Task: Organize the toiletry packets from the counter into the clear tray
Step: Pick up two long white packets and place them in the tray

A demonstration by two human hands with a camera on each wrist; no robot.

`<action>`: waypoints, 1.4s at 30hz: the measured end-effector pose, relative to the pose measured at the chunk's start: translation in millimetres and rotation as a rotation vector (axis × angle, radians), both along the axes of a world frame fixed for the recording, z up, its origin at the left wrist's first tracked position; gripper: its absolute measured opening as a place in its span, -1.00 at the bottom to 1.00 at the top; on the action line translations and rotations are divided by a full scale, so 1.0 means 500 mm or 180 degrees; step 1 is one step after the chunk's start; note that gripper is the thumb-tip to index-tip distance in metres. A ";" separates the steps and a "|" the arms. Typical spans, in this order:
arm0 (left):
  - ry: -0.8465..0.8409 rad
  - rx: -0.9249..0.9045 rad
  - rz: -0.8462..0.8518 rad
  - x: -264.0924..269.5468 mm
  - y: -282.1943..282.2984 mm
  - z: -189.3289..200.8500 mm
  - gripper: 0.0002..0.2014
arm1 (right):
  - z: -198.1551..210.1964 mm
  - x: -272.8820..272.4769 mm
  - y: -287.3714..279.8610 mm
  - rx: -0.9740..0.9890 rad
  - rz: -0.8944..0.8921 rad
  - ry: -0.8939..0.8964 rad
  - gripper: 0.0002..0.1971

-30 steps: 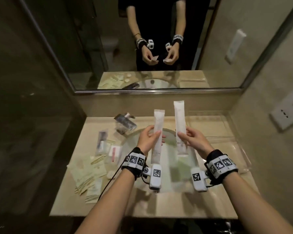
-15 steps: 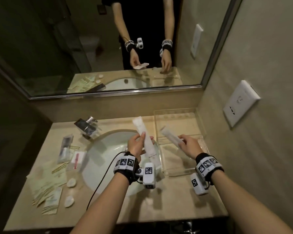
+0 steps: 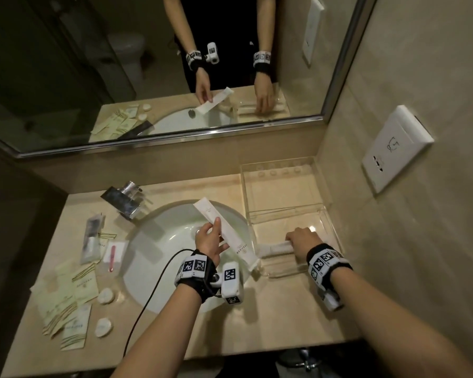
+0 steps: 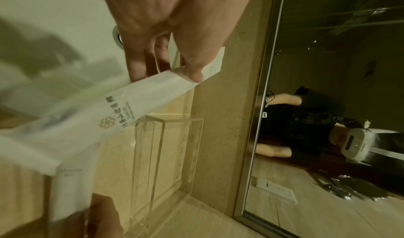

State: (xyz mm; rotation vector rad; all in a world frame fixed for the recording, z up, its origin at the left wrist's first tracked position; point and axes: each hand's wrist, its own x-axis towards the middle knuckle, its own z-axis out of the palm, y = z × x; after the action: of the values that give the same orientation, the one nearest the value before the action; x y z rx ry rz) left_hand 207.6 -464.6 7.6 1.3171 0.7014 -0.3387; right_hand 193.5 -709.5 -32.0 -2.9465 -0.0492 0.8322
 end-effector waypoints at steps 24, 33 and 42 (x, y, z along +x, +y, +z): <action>0.0167 -0.0966 -0.0306 -0.029 -0.119 -0.037 -0.78 | 0.056 -0.031 -0.011 0.2994 -0.1760 -0.0526 -0.76; -0.0086 0.1697 -0.1653 -0.046 -0.122 -0.088 -0.48 | 0.051 -0.027 -0.070 0.1775 -0.1719 -0.0705 -0.80; -0.0360 0.1969 -0.1923 -0.054 -0.116 -0.113 -0.40 | 0.045 -0.035 -0.090 0.0885 -0.1599 -0.0136 -0.74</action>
State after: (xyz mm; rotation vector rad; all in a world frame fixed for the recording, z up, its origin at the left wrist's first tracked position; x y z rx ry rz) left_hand 180.6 -522.7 -48.7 2.1228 0.2966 -0.5502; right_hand 176.1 -754.7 -9.6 -2.5391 0.5063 0.6254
